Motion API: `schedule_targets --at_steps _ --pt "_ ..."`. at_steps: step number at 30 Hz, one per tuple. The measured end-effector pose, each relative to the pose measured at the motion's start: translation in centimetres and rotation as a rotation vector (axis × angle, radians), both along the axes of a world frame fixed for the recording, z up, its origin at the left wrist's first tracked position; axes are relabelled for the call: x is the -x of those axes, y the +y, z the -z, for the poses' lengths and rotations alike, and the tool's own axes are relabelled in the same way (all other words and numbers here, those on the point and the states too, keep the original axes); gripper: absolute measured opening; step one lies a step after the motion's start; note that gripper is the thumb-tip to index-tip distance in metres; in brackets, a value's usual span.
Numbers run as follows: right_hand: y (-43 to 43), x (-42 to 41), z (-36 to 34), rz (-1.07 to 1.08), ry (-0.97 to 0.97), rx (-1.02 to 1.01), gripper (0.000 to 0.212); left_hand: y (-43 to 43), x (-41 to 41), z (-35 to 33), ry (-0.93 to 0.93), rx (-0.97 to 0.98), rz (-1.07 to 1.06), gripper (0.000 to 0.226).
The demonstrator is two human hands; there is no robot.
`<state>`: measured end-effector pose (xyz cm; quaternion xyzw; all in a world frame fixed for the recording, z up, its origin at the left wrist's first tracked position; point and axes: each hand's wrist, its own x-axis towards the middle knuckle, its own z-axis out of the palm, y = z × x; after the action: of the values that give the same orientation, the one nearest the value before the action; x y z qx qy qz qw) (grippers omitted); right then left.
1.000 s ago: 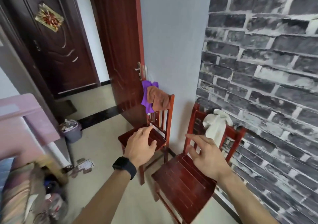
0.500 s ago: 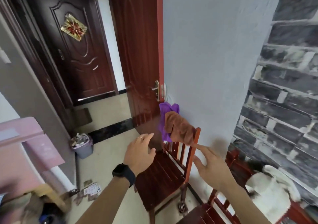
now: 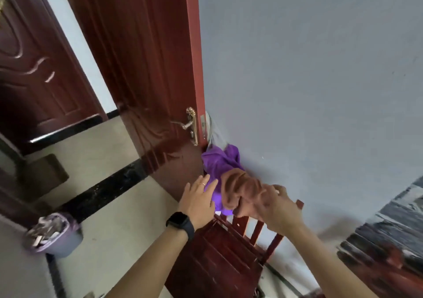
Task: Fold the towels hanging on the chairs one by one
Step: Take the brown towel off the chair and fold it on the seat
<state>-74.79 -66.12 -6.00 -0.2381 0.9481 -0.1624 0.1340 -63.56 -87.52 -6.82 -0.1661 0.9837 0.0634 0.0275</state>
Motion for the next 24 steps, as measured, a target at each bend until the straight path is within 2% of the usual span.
schedule_targets --at_steps 2,7,12,15,18,21,24 --pt "-2.8 2.0 1.6 0.091 -0.041 -0.012 0.071 -2.8 3.4 1.5 -0.038 0.051 0.11 0.07" --pt "-6.7 4.0 4.5 0.192 -0.021 -0.141 0.06 -6.2 9.7 4.2 -0.14 0.149 0.306 0.081" --pt "-7.2 4.6 5.9 0.271 0.029 -0.155 0.044 -6.8 10.7 6.2 -0.175 0.039 0.264 0.093" --pt "-6.7 4.5 6.3 0.257 0.073 -0.125 0.041 -6.7 10.4 6.4 -0.15 0.071 0.263 0.096" --pt "-5.9 3.8 6.2 0.29 0.075 0.004 0.037 -7.0 10.6 6.3 -0.14 0.129 0.286 0.097" --pt "-4.2 1.7 5.1 0.4 0.012 0.312 0.035 -7.4 10.9 5.9 -0.145 0.143 0.295 0.09" --pt "-1.3 -3.0 2.2 0.48 0.096 0.584 0.024 -7.4 11.5 4.9 -0.199 0.156 0.322 0.086"
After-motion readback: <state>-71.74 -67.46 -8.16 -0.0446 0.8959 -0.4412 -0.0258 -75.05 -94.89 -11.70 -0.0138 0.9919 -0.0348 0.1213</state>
